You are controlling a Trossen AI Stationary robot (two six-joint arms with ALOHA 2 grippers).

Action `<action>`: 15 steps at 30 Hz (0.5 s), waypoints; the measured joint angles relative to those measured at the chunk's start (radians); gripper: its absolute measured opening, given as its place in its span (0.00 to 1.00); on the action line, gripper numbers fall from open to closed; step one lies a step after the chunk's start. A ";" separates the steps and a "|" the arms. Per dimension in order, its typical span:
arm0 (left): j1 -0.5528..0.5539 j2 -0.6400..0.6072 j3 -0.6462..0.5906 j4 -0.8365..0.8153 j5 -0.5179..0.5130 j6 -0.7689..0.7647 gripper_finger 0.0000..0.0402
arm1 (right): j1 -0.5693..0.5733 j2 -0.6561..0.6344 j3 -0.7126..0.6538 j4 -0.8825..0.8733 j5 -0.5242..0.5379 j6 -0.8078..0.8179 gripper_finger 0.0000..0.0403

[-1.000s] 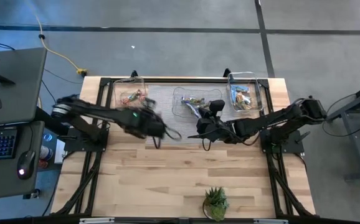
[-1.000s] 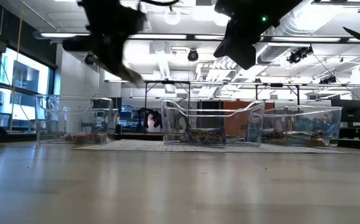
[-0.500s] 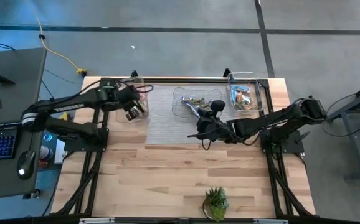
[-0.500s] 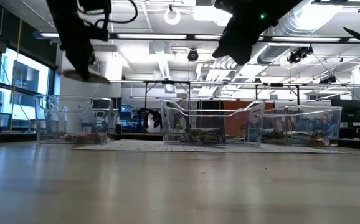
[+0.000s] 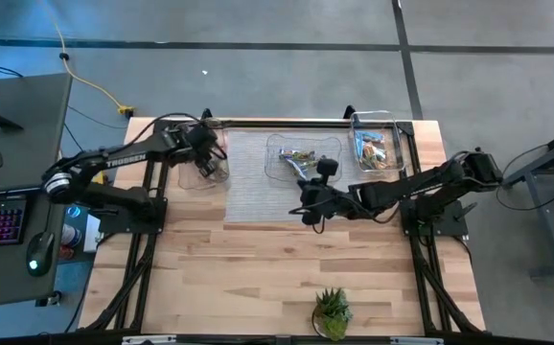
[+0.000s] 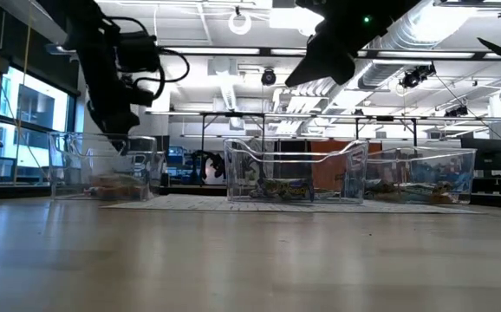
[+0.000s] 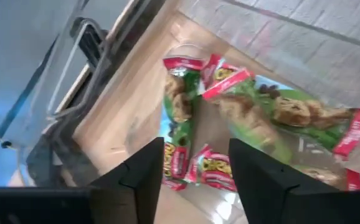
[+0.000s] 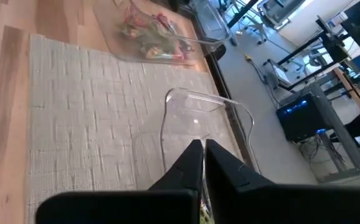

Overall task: Pick and place Granola Bars by type
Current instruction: Return to Home Position

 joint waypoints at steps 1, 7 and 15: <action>0.010 0.001 0.004 -0.002 0.000 0.011 0.44 | 0.000 0.000 0.000 0.000 0.004 0.000 0.00; 0.012 -0.026 0.179 -0.171 0.056 0.025 0.46 | 0.023 -0.016 0.000 -0.003 0.113 -0.177 0.00; 0.005 -0.164 0.532 -0.522 0.210 -0.161 0.46 | 0.098 -0.302 0.002 -0.142 0.231 -0.135 0.00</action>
